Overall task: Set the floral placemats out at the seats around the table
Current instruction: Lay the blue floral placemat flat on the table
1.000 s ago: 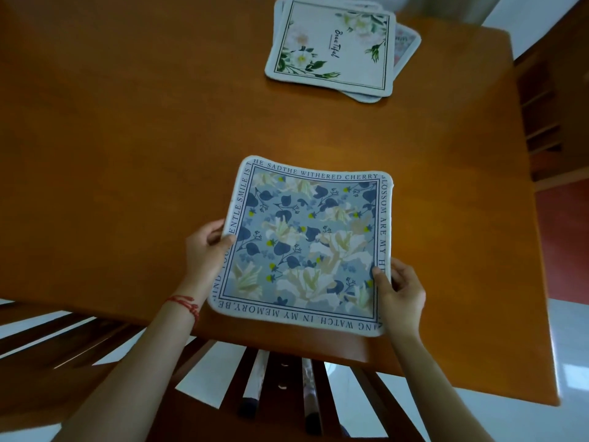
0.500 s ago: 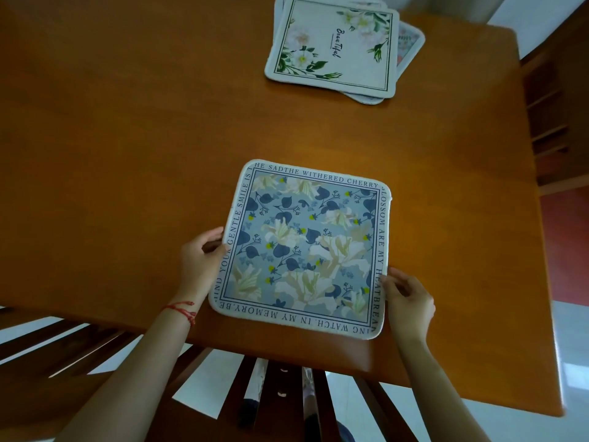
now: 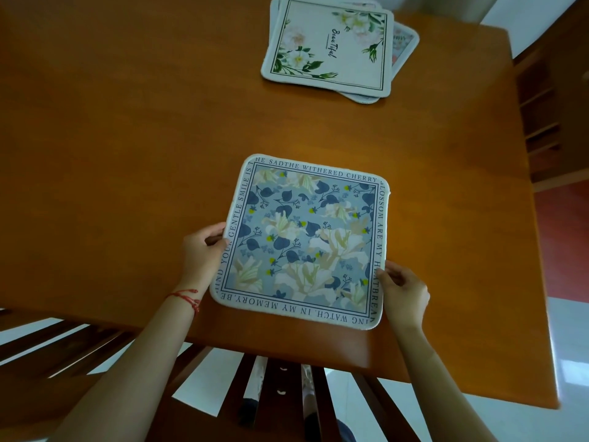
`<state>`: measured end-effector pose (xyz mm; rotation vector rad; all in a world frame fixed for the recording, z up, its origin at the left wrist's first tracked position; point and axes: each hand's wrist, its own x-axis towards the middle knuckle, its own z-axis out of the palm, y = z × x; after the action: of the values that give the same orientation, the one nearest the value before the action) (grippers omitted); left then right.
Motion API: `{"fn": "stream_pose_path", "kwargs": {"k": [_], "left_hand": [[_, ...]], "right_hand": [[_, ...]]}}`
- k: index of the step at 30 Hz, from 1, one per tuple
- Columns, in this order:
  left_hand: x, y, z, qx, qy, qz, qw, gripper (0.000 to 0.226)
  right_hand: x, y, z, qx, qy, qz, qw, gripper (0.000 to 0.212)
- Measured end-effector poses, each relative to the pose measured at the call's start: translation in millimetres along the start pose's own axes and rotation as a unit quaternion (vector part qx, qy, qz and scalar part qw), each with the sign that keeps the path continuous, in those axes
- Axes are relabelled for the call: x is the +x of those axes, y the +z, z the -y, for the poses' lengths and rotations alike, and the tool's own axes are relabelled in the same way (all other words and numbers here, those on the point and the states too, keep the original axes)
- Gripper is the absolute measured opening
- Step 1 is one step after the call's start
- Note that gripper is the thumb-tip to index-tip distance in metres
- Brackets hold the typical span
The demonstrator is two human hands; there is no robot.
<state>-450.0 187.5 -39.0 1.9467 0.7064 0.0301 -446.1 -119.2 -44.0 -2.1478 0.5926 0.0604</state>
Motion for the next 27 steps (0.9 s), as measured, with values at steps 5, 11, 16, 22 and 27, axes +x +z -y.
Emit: {"fn": "stream_pose_path", "kwargs": {"k": [5,11,16,22,27], "left_hand": [[-3,-1,5,-0.002,0.005,-0.008,1.0,0.032],[-5,-2,12,-0.006,0.004,-0.003,1.0,0.031],[-3,-2,12,-0.002,0.014,0.0,1.0,0.031],[-1,-2,12,-0.003,0.007,0.009,1.0,0.032],[-5,-1,10,0.006,0.021,0.001,1.0,0.031]], "right_hand": [[-2,0,0,0.005,-0.008,-0.002,1.0,0.018],[-4,0,-2,-0.003,-0.011,-0.001,1.0,0.017],[-3,1,-4,0.004,-0.016,0.002,1.0,0.017],[-3,1,-5,0.006,-0.013,-0.006,1.0,0.018],[-3,0,-5,0.015,-0.013,0.002,1.0,0.017]]}}
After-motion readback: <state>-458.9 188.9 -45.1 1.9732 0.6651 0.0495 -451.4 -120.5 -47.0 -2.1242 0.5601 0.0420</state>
